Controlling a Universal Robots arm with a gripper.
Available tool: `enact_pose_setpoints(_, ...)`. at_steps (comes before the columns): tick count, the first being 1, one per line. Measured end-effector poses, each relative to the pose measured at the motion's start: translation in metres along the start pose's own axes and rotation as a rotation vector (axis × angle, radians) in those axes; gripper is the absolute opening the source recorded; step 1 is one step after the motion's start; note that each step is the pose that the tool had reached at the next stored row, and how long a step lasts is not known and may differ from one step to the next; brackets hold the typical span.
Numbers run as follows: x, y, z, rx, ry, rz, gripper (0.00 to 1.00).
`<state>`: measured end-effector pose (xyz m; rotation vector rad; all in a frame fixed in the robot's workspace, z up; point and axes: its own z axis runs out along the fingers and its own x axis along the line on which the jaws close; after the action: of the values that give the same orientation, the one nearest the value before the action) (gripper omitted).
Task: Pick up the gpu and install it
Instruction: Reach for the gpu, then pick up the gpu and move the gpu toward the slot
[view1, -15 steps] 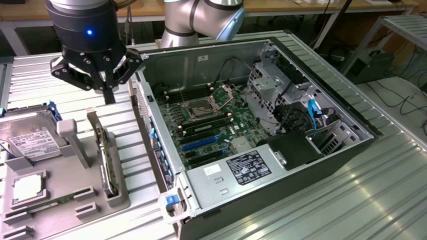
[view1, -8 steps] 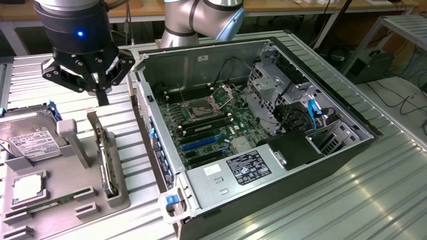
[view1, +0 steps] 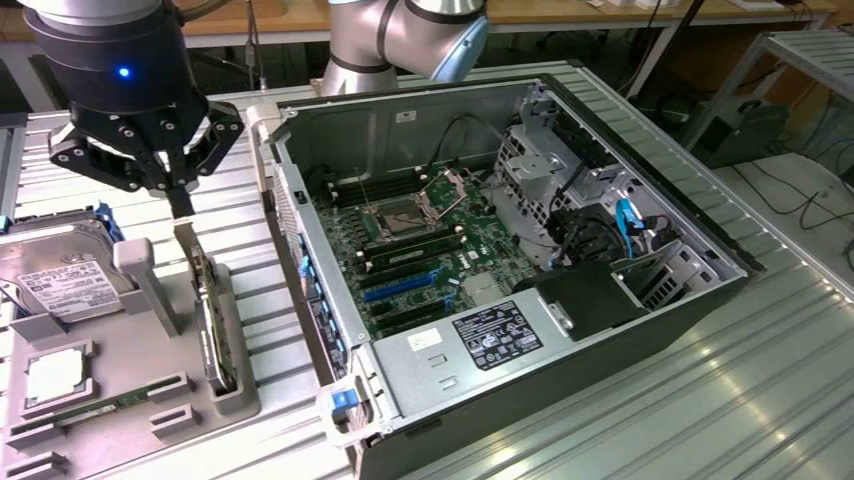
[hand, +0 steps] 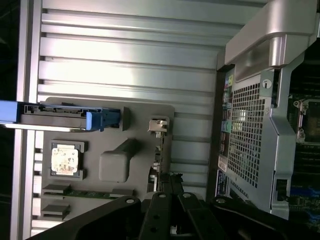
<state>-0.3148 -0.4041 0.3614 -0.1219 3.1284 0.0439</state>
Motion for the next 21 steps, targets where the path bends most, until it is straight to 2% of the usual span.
enact_pose_setpoints(2, 0.0026, 0.0002, 0.0002, 0.0000, 0.0002, -0.002, 0.11)
enact_pose_setpoints(17, 0.0026, 0.0002, 0.0002, 0.0000, 0.0001, -0.002, 0.11)
enact_pose_setpoints(20, 0.0026, 0.0002, 0.0002, 0.0000, 0.0001, -0.002, 0.30)
enact_pose_setpoints(21, 0.0026, 0.0002, 0.0002, 0.0000, 0.0001, -0.002, 0.30)
